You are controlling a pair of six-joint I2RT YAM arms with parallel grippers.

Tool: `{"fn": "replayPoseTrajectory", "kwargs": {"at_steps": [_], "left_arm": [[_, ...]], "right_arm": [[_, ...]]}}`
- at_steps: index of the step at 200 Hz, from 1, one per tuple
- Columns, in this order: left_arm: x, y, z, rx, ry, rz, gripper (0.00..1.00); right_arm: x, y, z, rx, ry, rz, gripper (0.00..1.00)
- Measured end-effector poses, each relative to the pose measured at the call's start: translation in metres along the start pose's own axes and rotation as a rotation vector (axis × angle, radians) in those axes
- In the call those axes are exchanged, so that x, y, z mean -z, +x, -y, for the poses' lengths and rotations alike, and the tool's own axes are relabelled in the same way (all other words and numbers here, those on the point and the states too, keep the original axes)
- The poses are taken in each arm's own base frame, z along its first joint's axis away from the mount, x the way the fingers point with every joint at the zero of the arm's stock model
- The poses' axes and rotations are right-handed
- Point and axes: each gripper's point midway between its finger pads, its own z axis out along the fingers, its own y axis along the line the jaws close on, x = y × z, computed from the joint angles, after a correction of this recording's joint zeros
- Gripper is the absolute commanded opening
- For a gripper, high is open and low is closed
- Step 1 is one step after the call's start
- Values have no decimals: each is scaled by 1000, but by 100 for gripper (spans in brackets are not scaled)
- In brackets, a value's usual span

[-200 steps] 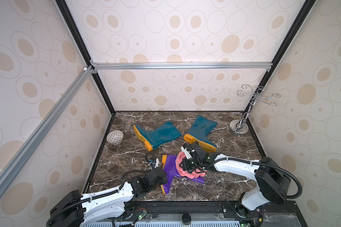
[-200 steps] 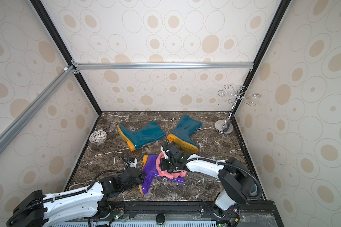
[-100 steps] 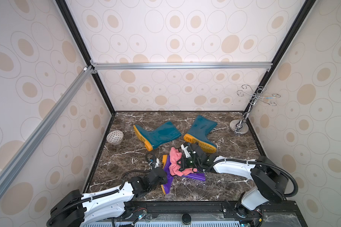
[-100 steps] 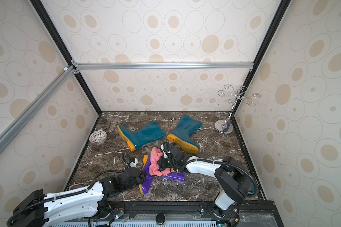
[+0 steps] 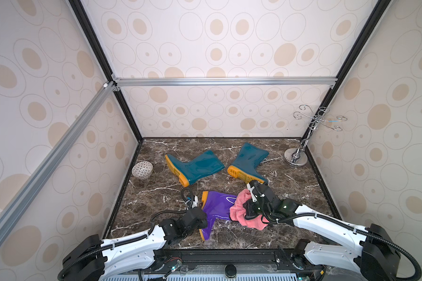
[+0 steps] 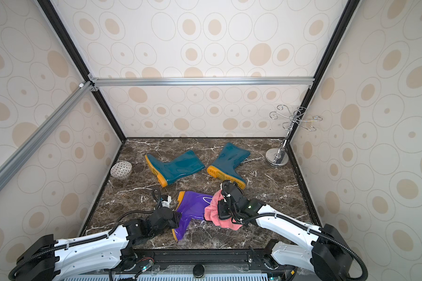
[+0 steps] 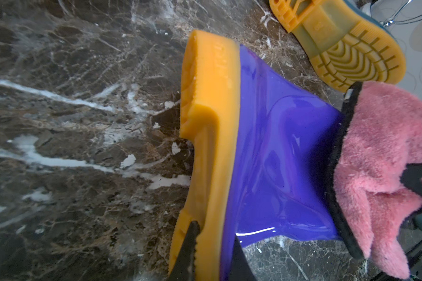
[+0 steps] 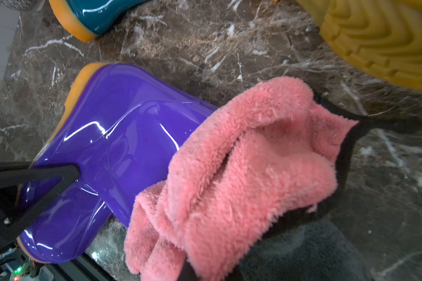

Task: Wipe the rubber boots with a cloth
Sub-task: Wipe the dirt off the rubber boot.

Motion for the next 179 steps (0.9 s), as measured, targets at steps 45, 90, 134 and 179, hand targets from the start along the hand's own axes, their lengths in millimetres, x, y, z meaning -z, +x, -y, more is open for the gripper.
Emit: {"fn": "replayPoseTrajectory", "kwargs": {"at_steps": [45, 90, 134, 179], "left_arm": [[-2, 1, 1, -6, 4, -3, 0], [-2, 1, 2, -10, 8, -4, 0], [-1, 0, 3, -17, 10, -3, 0], [-2, 0, 3, -31, 11, -2, 0]], "right_arm": [[-51, 3, -35, 10, -71, -124, 0], [-63, -49, -143, 116, -256, -32, 0], [-59, -52, -109, 64, -188, 23, 0], [-45, -17, 2, -90, 1, -4, 0]]}}
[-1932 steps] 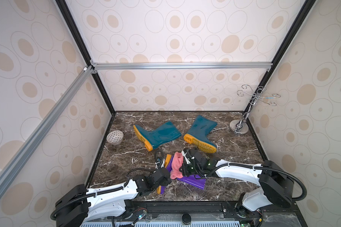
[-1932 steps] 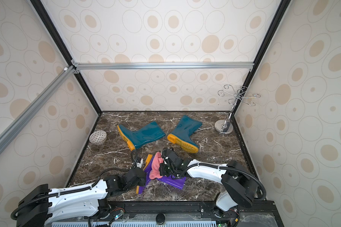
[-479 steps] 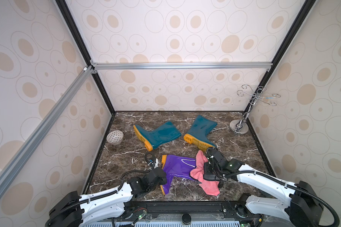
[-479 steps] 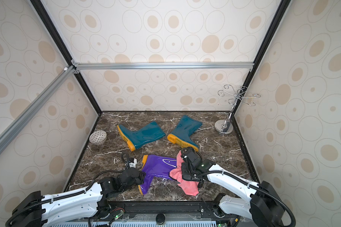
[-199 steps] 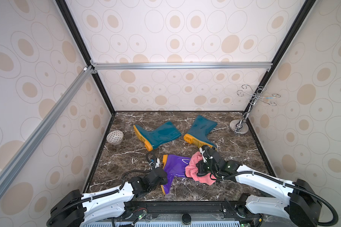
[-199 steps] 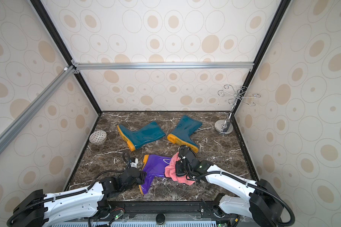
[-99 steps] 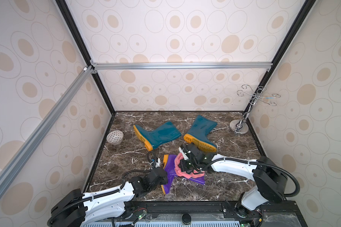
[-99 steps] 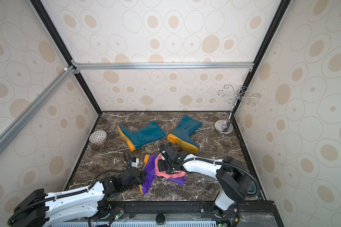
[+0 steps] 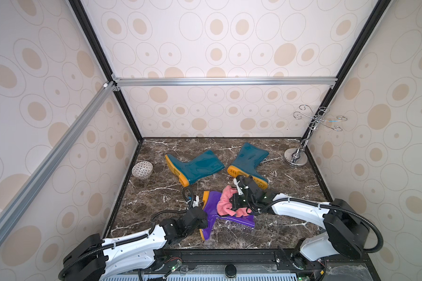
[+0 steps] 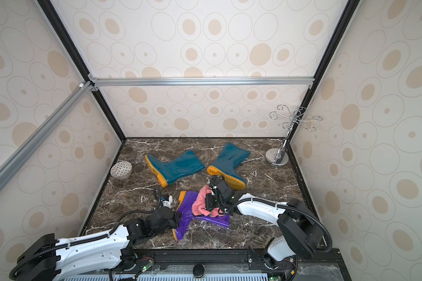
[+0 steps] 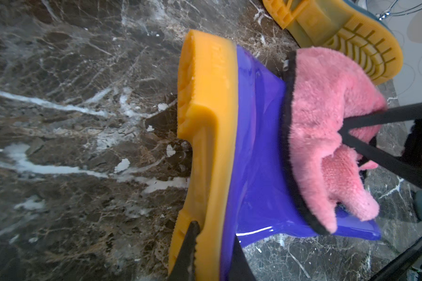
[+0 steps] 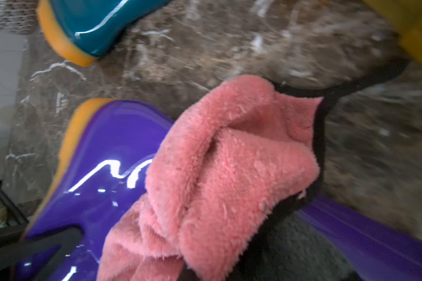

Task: Wipe the rubber boots with a cloth
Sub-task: Wipe the dirt off the rubber boot.

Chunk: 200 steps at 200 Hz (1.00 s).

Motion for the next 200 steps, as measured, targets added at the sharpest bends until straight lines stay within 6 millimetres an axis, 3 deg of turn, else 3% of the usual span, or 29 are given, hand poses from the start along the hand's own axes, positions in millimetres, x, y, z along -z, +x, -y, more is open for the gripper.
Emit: {"fn": "replayPoseTrajectory", "kwargs": {"at_steps": [34, 55, 77, 116, 134, 154, 168, 200], "left_arm": [[-1, 0, 0, -14, -3, -1, 0], [-1, 0, 0, -22, -3, 1, 0], [-1, 0, 0, -28, 0, 2, 0], [-1, 1, 1, -30, 2, -3, 0], [-1, 1, 1, -30, 2, -4, 0], [-1, 1, 1, -30, 3, -4, 0], [-1, 1, 1, -29, 1, -4, 0], [-2, 0, 1, -27, 3, -1, 0]], "right_arm": [[33, 11, 28, 41, 116, 10, 0], [49, 8, 29, 85, 121, 35, 0], [44, 13, 19, 90, 63, 1, 0], [-6, 24, -19, 70, -51, -134, 0], [-25, 20, -58, 109, -117, -157, 0], [-31, 2, -108, 138, -229, -130, 0], [-31, -10, -130, 147, -284, -97, 0], [-29, -25, -142, 143, -312, -51, 0]]}}
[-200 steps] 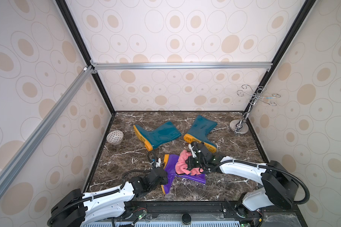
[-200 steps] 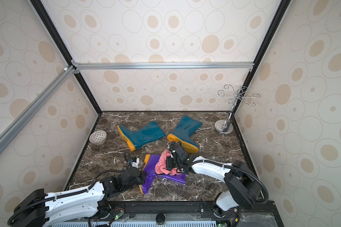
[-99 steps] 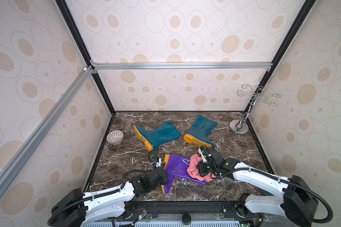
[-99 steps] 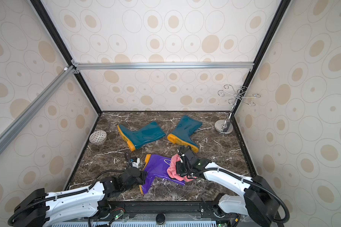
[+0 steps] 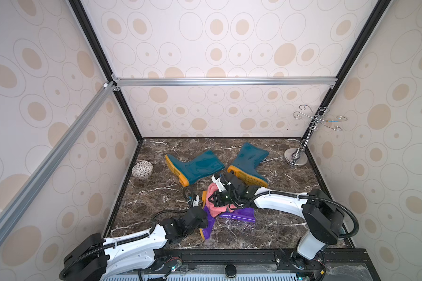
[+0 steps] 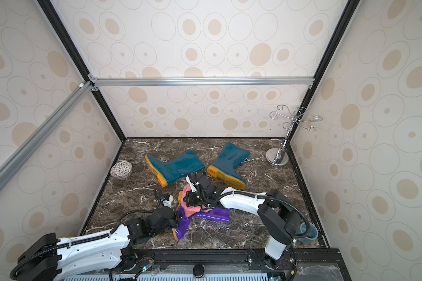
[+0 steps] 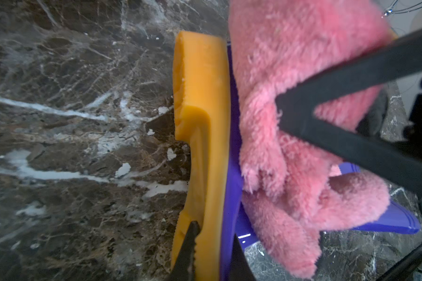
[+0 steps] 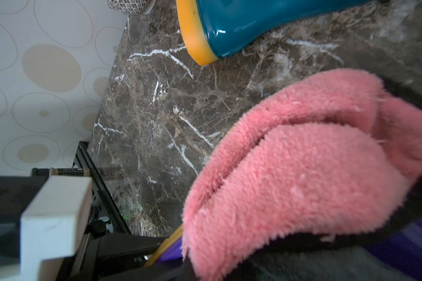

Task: Wipe the rubber boots with a cloth
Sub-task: Wipe the dirt off the rubber boot.

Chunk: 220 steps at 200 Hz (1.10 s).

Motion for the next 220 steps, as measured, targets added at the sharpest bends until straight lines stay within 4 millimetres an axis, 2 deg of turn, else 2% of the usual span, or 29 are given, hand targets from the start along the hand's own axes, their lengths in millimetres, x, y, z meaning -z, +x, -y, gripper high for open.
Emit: {"fn": "replayPoseTrajectory", "kwargs": {"at_steps": [24, 39, 52, 68, 104, 132, 153, 179, 198, 211, 220], "left_arm": [[0, 0, 0, 0, 1, -1, 0], [0, 0, 1, 1, 4, -2, 0], [-1, 1, 3, 2, 13, -5, 0], [-1, 0, 5, 4, 21, -5, 0], [-4, 1, 7, 5, 29, -6, 0], [-7, 1, 12, 8, 44, -6, 0], [-8, 0, 14, 7, 51, -6, 0], [-10, 0, 16, 3, 50, -9, 0], [-10, 0, 17, 3, 51, -10, 0], [-11, 0, 17, 3, 53, -11, 0], [-11, 0, 18, 4, 55, -12, 0]], "right_arm": [[-1, 7, 17, -28, 21, 9, 0], [4, 22, 43, -68, 60, 0, 0], [18, 39, 71, -106, 116, -5, 0], [42, 50, 88, -120, 173, 10, 0], [93, 63, 103, -77, 303, 25, 0], [114, 71, 106, -43, 330, 29, 0], [109, 74, 105, -31, 315, 13, 0], [81, 71, 97, -44, 268, -57, 0], [55, 55, 80, -40, 219, -85, 0], [39, 34, 59, -16, 175, -69, 0], [35, 21, 47, -3, 147, -47, 0]]}}
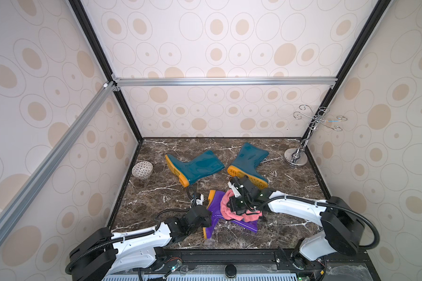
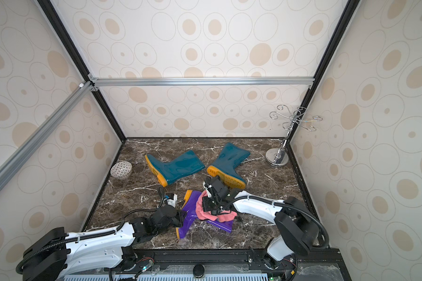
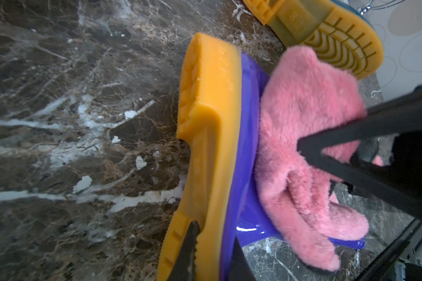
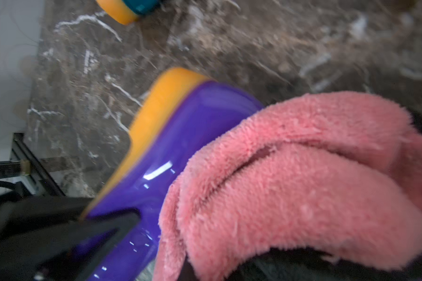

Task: Wipe the rubber boots with a cloth
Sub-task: Wipe the dirt off the rubber boot.

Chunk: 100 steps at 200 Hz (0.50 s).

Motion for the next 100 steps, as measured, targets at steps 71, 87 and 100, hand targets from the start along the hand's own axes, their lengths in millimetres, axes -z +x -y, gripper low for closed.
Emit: {"fn": "replayPoseTrajectory", "kwargs": {"at_steps": [71, 87, 100], "left_arm": [[0, 0, 1, 1, 7, 1, 0], [0, 0, 2, 1, 8, 0, 0], [0, 0, 2, 1, 9, -1, 0]], "right_arm": [[4, -34, -22, 22, -64, 120, 0], [1, -8, 6, -6, -7, 84, 0], [6, 8, 26, -27, 35, 69, 0]]}}
